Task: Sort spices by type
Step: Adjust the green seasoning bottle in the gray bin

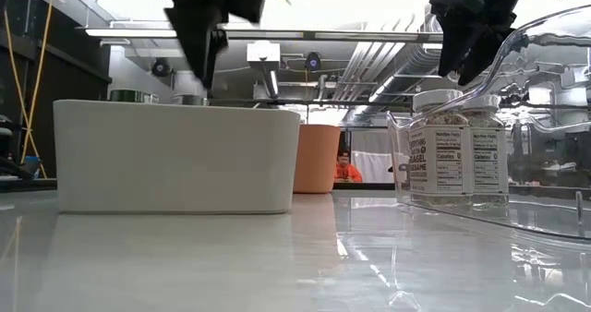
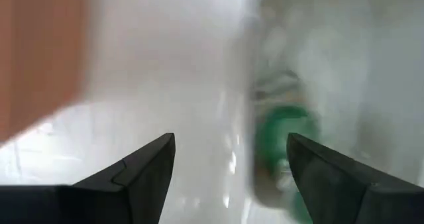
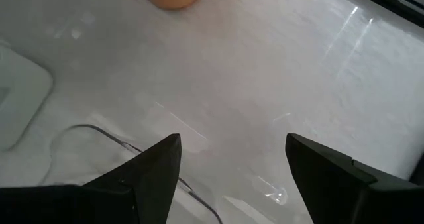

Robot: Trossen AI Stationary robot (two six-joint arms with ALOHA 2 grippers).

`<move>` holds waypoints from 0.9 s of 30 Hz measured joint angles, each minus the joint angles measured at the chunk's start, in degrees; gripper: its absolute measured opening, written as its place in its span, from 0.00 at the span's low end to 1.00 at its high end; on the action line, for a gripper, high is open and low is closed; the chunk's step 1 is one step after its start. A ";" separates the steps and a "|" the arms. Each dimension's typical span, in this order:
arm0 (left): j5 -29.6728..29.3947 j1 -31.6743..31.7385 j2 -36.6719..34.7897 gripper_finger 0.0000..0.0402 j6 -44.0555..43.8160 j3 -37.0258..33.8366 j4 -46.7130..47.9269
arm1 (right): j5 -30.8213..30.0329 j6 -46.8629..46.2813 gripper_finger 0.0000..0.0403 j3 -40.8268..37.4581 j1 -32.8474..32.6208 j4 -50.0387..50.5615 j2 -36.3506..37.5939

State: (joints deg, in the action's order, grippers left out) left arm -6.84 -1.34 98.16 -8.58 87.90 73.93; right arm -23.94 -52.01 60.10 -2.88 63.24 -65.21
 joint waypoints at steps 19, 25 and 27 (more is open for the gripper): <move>-12.49 4.12 -52.73 0.25 -18.50 -49.93 -57.31 | 3.34 0.45 0.63 0.00 4.67 0.29 0.02; -12.42 0.91 -60.17 0.03 -22.88 -62.35 -71.15 | 3.42 -0.45 0.53 0.00 6.35 -4.67 -0.02; -12.11 0.35 -61.20 0.03 -22.83 -63.19 -72.70 | 3.47 -0.46 0.48 0.00 6.83 -6.77 -0.04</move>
State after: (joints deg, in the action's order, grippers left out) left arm -18.95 -0.99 36.96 -31.41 24.71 1.22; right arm -20.47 -52.47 60.10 3.95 56.47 -65.25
